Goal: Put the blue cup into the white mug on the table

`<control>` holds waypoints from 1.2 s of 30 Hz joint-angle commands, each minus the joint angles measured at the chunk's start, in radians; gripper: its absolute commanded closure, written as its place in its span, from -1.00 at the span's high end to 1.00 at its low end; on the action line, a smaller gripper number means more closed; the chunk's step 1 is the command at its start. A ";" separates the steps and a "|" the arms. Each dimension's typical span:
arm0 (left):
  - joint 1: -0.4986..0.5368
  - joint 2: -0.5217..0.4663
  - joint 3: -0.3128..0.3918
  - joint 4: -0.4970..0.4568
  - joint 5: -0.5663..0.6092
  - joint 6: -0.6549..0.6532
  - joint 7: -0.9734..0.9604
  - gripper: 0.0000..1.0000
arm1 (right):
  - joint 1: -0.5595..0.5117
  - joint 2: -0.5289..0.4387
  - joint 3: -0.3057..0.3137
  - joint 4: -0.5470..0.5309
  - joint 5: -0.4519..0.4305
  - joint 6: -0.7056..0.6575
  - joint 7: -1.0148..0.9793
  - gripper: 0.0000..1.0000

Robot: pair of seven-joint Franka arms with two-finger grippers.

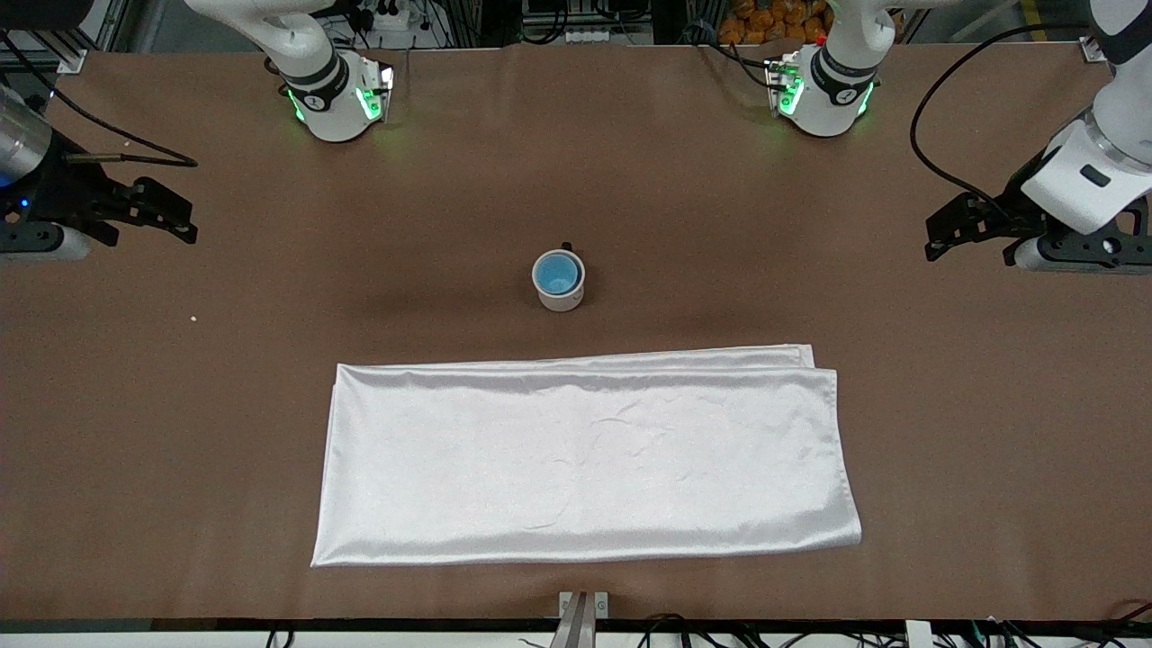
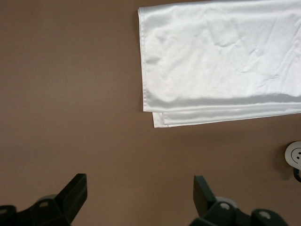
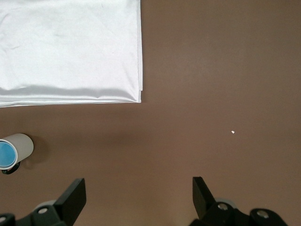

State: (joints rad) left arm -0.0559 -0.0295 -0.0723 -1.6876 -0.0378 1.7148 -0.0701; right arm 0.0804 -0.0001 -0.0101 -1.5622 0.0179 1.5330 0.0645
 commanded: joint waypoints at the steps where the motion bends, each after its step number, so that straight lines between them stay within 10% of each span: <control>1: 0.001 -0.038 -0.009 -0.040 -0.016 0.011 -0.023 1.00 | 0.004 0.002 0.001 0.008 -0.007 -0.010 -0.006 1.00; 36: 0.004 -0.036 0.008 -0.023 0.049 -0.009 -0.022 1.00 | 0.010 0.002 0.001 0.002 -0.007 -0.014 -0.002 1.00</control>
State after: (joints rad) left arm -0.0535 -0.0508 -0.0666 -1.7049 -0.0161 1.7109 -0.0805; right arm 0.0867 0.0022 -0.0100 -1.5626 0.0179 1.5308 0.0645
